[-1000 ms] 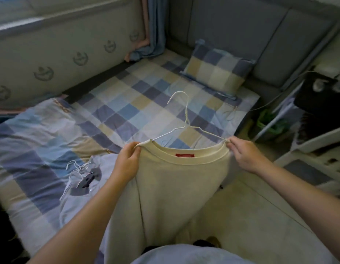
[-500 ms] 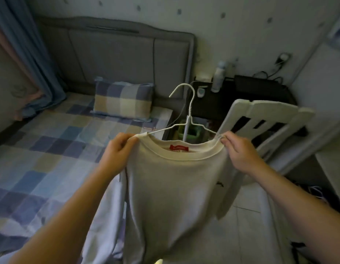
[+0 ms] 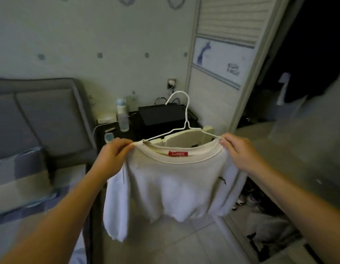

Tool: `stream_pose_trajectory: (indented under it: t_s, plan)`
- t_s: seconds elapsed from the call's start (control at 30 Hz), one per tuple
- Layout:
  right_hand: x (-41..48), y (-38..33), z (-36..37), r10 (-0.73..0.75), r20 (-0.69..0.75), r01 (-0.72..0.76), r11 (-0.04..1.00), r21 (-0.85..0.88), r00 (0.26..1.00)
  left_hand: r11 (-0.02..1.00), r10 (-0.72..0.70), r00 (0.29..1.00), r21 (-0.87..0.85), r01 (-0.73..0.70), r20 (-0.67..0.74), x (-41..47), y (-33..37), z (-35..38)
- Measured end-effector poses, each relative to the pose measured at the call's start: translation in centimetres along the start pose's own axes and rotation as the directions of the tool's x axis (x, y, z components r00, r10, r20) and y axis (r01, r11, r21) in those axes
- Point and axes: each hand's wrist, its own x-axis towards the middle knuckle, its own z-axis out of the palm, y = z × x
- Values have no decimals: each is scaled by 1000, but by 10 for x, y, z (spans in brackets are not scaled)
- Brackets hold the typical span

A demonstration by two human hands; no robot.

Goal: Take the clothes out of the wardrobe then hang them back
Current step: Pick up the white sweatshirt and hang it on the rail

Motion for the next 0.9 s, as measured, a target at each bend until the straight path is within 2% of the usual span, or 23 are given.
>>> stream_pose_trajectory:
  t_s: [0.1, 0.2, 0.4, 0.63, 0.9]
  plan:
    - [24, 18, -29, 111, -53, -114, 992, -57, 992, 991, 132, 990, -39, -130, 57, 84, 19, 25]
    - [39, 35, -61, 201, -138, -217, 969, -119, 970, 975, 210, 974, -97, -201, 92, 161, 47, 57]
    - [39, 71, -142, 334, -332, -418, 880, -224, 882, 881, 448, 883, -235, -411, 136, 273, 143, 128]
    - [30, 108, -250, 304, -525, -533, 762, -366, 795, 762, 603, 793, -357, -540, 88, 348, 286, 212]
    - [23, 142, -361, 160, -639, -550, 686, -476, 752, 633, 700, 714, -485, -603, 25, 404, 433, 303]
